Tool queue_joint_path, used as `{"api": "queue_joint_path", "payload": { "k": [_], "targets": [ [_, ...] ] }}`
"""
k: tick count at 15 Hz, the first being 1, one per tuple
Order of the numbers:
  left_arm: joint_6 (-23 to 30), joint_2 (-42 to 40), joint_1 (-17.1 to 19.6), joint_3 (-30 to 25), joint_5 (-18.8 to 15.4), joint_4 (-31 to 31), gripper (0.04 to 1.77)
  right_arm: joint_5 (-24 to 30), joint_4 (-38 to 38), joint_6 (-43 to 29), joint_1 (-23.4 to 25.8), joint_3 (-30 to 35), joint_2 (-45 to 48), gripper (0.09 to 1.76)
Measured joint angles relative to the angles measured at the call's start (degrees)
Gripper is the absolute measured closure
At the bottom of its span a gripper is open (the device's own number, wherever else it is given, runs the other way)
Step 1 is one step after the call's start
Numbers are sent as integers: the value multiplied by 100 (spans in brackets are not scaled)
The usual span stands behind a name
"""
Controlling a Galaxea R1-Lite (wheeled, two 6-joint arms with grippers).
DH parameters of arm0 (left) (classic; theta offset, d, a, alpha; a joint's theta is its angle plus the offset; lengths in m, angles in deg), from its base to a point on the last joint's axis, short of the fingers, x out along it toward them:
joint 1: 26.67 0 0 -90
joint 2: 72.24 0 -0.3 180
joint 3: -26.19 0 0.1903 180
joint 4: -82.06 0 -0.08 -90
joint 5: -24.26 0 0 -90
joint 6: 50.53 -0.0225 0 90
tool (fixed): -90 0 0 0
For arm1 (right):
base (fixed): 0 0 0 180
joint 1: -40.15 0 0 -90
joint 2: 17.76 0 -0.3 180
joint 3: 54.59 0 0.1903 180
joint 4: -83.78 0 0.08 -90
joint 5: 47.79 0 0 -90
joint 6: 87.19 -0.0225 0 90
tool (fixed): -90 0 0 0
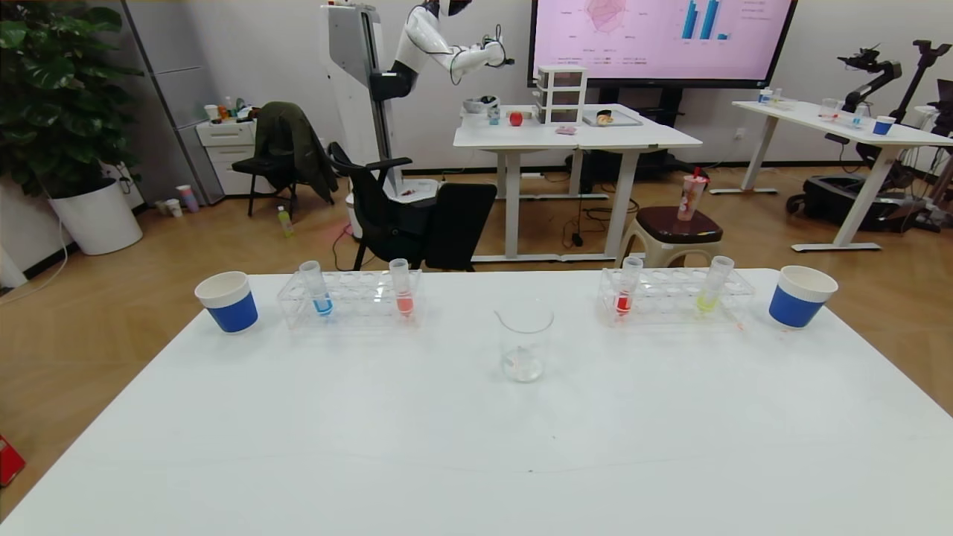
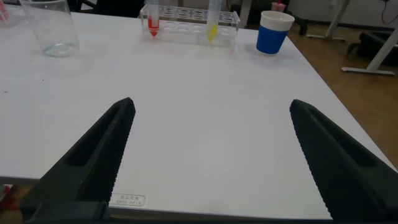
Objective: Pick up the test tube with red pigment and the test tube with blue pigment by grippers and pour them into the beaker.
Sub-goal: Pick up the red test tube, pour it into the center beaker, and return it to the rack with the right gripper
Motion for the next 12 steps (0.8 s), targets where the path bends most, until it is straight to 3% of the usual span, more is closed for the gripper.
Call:
{"api": "queue_joint_path", "payload": {
  "k": [12],
  "targets": [
    [0, 0, 0, 0, 0, 2, 6, 23, -2, 44, 0, 0, 0, 11]
  ]
}}
